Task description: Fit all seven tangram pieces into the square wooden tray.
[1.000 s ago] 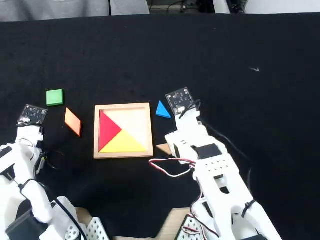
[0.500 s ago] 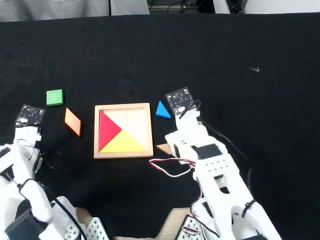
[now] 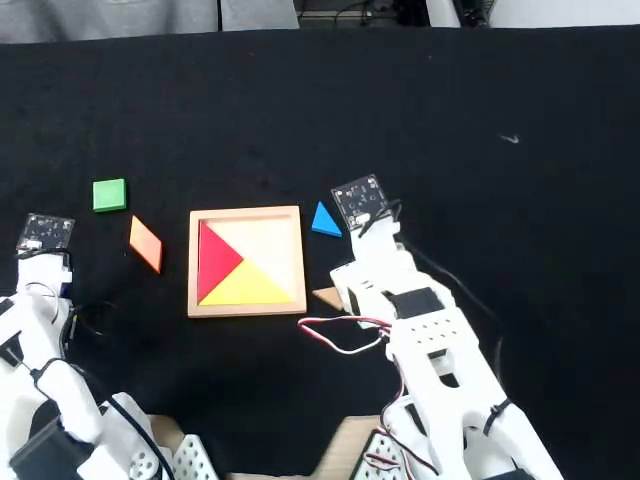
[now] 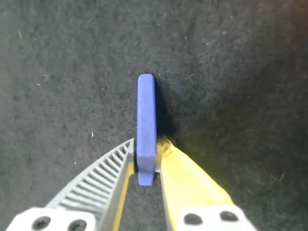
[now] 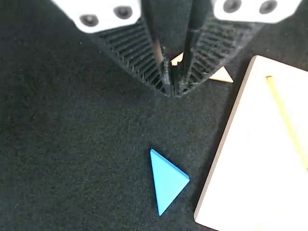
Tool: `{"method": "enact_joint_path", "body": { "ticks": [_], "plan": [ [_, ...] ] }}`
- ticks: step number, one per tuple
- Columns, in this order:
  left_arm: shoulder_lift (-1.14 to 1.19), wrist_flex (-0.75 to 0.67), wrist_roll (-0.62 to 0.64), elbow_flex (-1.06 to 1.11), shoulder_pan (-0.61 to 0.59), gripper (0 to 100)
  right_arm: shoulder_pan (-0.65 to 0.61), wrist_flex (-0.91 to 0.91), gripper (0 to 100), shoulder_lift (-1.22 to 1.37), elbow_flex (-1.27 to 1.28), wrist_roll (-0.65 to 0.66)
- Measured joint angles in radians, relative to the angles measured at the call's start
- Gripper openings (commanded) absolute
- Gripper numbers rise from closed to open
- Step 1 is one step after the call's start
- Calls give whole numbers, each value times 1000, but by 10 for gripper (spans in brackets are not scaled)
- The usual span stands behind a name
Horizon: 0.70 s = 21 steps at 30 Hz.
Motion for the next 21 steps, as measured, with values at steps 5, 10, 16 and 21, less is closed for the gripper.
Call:
{"method": "enact_joint_path", "body": {
  "ticks": [5, 10, 16, 21],
  "plan": [
    [0, 6, 21, -2, 17, 28, 0, 0, 14, 0, 0, 0],
    [-32, 278, 166, -161, 101, 30, 0, 0, 12, 0, 0, 0],
    [-61, 761, 465, -535, 308, 30, 0, 0, 12, 0, 0, 0],
    [-32, 881, 744, -736, 618, 30, 129, 52, 12, 0, -21, 0]
  ]
}}
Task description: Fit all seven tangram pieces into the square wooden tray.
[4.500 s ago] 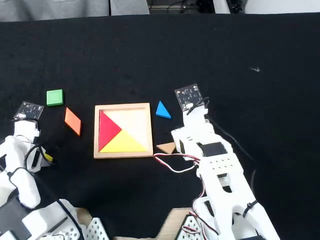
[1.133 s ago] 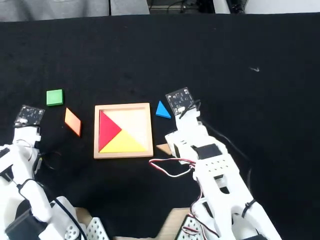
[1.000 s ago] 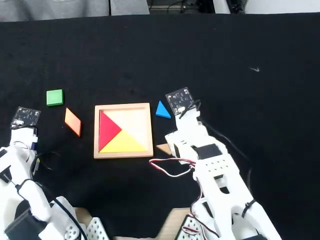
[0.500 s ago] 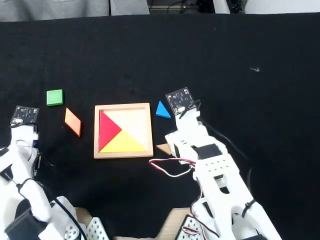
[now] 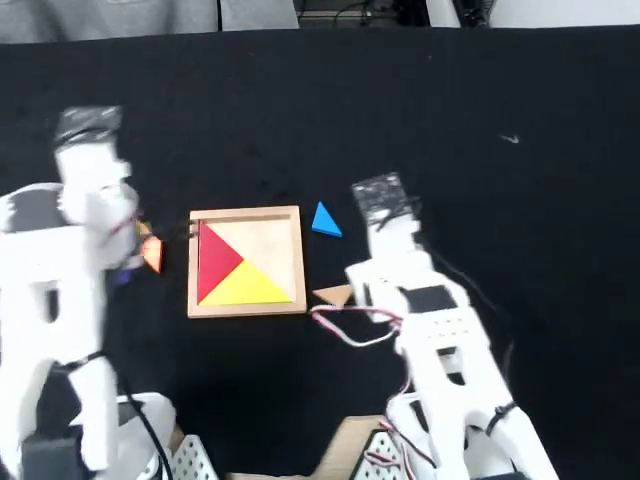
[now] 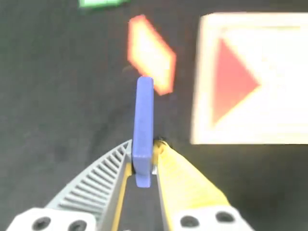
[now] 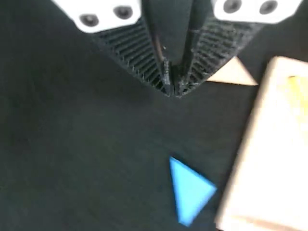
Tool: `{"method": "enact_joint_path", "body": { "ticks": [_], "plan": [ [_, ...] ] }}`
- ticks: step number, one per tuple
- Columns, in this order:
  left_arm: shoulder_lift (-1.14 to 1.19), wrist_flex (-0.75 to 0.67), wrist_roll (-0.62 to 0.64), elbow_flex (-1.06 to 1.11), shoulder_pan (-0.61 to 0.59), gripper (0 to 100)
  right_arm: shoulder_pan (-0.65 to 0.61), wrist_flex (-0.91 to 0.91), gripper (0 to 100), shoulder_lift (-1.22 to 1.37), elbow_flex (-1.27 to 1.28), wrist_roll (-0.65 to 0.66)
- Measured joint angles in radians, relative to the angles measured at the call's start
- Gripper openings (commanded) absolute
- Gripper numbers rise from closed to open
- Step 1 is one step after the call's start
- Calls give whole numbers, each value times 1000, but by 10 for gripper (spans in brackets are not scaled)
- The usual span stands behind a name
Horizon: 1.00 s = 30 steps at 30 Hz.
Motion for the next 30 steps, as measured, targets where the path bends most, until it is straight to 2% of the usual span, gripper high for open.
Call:
{"method": "enact_joint_path", "body": {
  "ticks": [5, 8, 17, 24, 30],
  "plan": [
    [172, -58, 255, -121, 316, 30, 117, 14, 11, 0, -34, 0],
    [325, -115, 362, -206, 410, 30, 121, 14, 11, 0, -34, 0],
    [697, -190, 644, -351, 456, 30, 124, 8, 11, 0, -34, 0],
    [816, -342, 689, -358, 466, 30, 124, 5, 11, 0, -34, 0],
    [914, -388, 726, -402, 476, 30, 124, 5, 11, 0, -34, 0]
  ]
}}
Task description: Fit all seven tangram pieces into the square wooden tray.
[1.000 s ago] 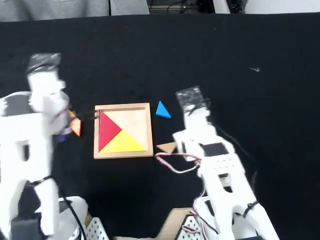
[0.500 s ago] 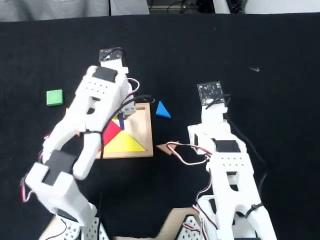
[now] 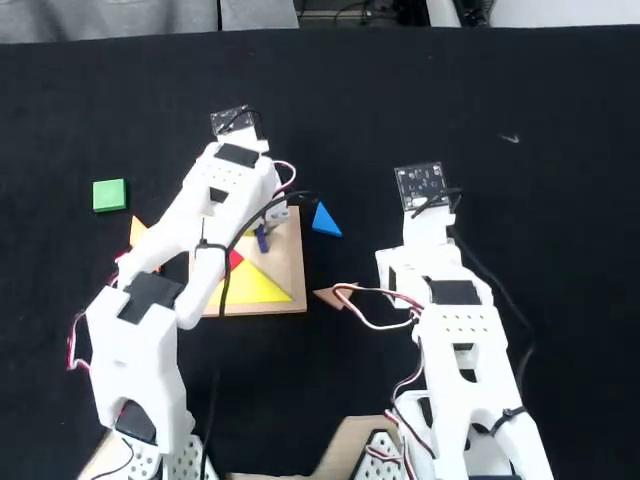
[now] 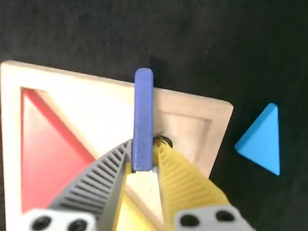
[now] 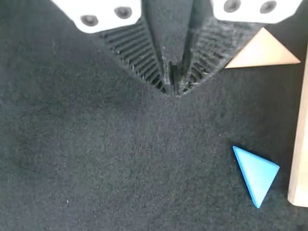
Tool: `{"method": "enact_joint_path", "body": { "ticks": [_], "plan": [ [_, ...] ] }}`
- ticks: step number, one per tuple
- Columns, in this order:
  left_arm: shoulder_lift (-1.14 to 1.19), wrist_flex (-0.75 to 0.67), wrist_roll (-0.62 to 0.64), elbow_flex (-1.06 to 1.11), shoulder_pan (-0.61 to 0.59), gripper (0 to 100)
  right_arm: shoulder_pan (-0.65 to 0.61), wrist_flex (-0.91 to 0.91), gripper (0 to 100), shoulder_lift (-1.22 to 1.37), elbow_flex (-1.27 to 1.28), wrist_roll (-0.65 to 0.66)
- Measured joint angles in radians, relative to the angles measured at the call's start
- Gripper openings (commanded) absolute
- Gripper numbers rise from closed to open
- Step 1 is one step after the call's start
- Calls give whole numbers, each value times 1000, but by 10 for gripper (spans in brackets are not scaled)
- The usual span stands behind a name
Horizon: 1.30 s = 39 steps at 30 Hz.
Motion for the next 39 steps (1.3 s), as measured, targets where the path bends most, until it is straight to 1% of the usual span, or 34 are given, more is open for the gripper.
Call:
{"method": "enact_joint_path", "body": {
  "ticks": [9, 12, 16, 22, 23, 26, 28, 39],
  "plan": [
    [15, 0, 9, -23, 44, 30, 0, 0, 11, 0, 0, 0],
    [15, 26, 46, -26, 60, 30, -2, 0, 11, 0, 0, 0],
    [8, 69, 57, -26, 69, 30, -15, 0, 11, 0, 0, 0],
    [8, 69, 57, -26, 72, 31, -21, 0, 11, 0, 0, 0],
    [8, 71, 57, -26, 72, 41, -21, 0, 11, 0, 0, 0],
    [8, 71, 57, -26, 72, 120, -21, 0, 11, 0, 0, 0],
    [5, 71, 58, -26, 74, 156, -21, 0, 11, 0, 0, 0],
    [5, 80, 64, -74, 75, 159, -21, 0, 11, 0, 0, 0]
  ]
}}
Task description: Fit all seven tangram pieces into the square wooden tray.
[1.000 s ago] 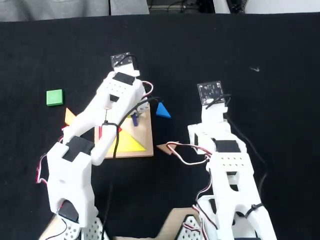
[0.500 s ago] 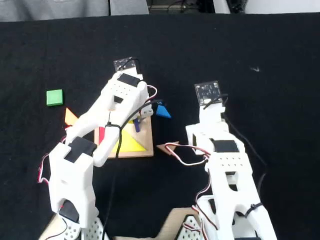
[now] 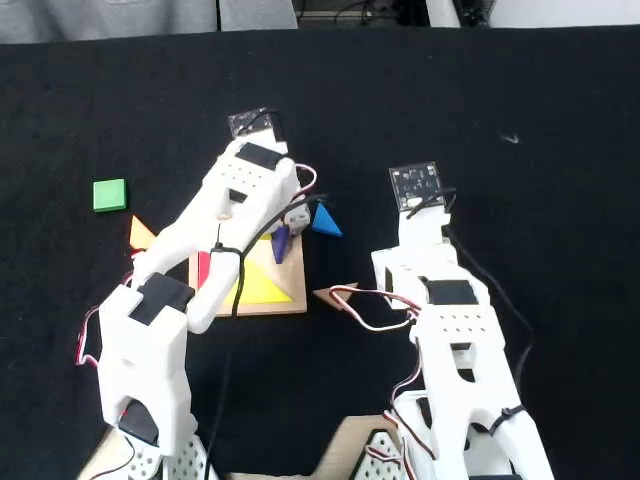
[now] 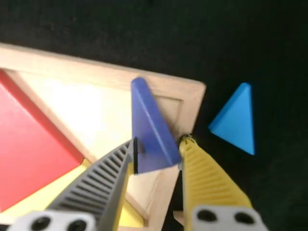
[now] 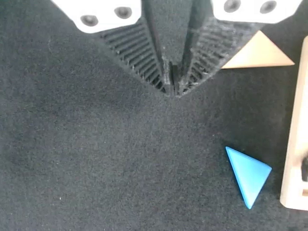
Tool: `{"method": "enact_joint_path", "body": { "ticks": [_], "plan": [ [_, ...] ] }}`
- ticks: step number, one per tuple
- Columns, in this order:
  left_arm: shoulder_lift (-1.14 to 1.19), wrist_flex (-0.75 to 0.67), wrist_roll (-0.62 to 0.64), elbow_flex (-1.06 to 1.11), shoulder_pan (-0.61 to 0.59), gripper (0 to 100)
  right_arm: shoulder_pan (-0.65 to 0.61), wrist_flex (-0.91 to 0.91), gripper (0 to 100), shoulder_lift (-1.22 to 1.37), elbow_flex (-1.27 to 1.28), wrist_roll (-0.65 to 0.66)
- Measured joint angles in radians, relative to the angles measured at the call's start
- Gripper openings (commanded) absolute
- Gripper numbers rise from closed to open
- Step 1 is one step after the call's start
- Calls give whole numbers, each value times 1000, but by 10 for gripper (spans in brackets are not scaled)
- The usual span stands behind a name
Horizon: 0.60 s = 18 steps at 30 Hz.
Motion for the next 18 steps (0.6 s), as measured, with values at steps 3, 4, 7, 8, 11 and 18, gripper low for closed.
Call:
{"method": "enact_joint_path", "body": {
  "ticks": [3, 4, 7, 8, 11, 18],
  "plan": [
    [0, 26, 0, -41, 0, 159, 0, 0, 11, 0, 0, 0],
    [0, 28, 0, -48, 0, 159, 0, 0, 11, 0, 0, 0],
    [0, 31, 0, -57, 0, 159, 0, 0, 11, 0, 0, 0],
    [0, 31, 0, -58, 0, 159, 0, 0, 11, 0, 0, 0],
    [0, 31, 0, -61, 0, 159, 0, 0, 11, 0, 0, 0],
    [0, 32, 0, -61, 9, 159, 0, 0, 11, 0, 0, 0]
  ]
}}
